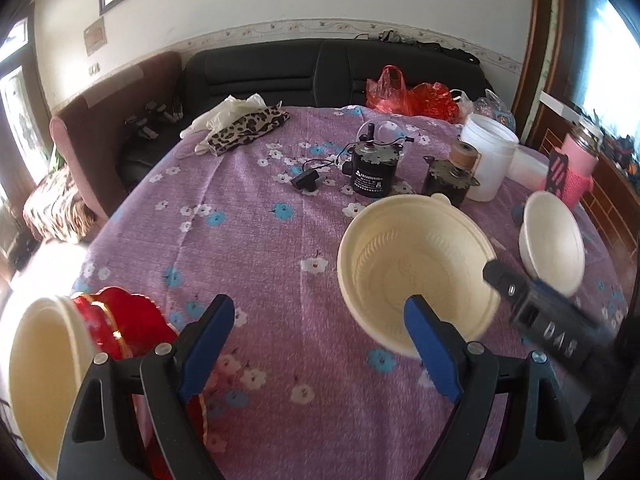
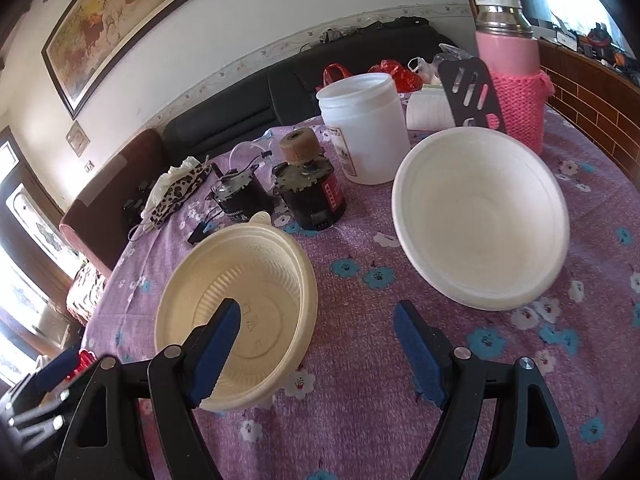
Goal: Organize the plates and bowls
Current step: 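Grasp the beige ribbed bowl rim with the right tool and lift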
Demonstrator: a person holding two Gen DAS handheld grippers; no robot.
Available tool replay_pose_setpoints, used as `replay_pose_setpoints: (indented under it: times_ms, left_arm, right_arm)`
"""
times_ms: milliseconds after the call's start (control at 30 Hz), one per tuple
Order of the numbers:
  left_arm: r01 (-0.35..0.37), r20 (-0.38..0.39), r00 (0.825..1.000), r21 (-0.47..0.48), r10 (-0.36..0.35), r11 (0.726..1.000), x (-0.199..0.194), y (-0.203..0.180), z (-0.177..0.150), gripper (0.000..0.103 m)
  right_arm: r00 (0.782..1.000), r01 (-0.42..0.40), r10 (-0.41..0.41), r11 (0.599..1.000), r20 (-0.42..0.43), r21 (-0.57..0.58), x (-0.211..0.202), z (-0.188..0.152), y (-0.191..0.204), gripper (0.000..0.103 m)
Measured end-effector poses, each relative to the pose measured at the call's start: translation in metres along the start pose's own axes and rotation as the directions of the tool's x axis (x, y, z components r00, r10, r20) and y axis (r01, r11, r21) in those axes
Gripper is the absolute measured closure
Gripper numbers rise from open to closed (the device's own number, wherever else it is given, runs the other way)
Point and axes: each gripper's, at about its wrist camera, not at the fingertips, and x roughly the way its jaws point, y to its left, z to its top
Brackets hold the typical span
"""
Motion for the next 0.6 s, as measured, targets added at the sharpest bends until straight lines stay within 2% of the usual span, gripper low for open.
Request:
replay_pose_setpoints:
  times_ms: [167,300,367,400,433,500,600]
  left_arm:
    - [0.020,-0.011,1.000,-0.059,-0.021,0.998,0.026,0.000,0.011,0.017]
    - [0.024,-0.005,1.000,-0.085,-0.024,0.996,0.041,0.001,0.014,0.017]
    - [0.037,-0.013,0.999,-0.111,-0.038,0.993,0.048,0.004,0.014,0.017]
    - [0.045,-0.020,0.999,-0.119,-0.047,0.992,0.052,0.005,0.014,0.017]
    - [0.053,-0.028,0.998,-0.123,-0.056,0.991,0.056,0.005,0.013,0.017]
    - [0.060,-0.039,0.997,-0.119,-0.065,0.991,0.062,0.005,0.011,0.017]
    - [0.079,-0.062,0.994,-0.118,-0.087,0.990,0.071,0.007,0.006,0.017]
  right_arm:
    - [1.000,0.022,-0.022,0.999,0.002,-0.039,0.018,-0.004,0.001,0.020]
    - [1.000,-0.006,0.005,0.999,-0.031,-0.042,0.032,-0.007,-0.002,0.021]
    - [0.998,-0.030,0.028,0.999,-0.050,-0.043,0.037,-0.008,-0.002,0.039]
    - [0.998,-0.037,0.035,0.998,-0.059,-0.046,0.039,-0.009,-0.001,0.060]
    - [0.996,-0.052,0.049,0.998,-0.072,-0.046,0.042,-0.009,0.000,0.072]
    - [0.994,-0.069,0.065,0.997,-0.088,-0.038,0.044,-0.010,0.000,0.080]
    - [0.990,-0.081,0.076,0.996,-0.116,-0.038,0.045,-0.012,0.002,0.081]
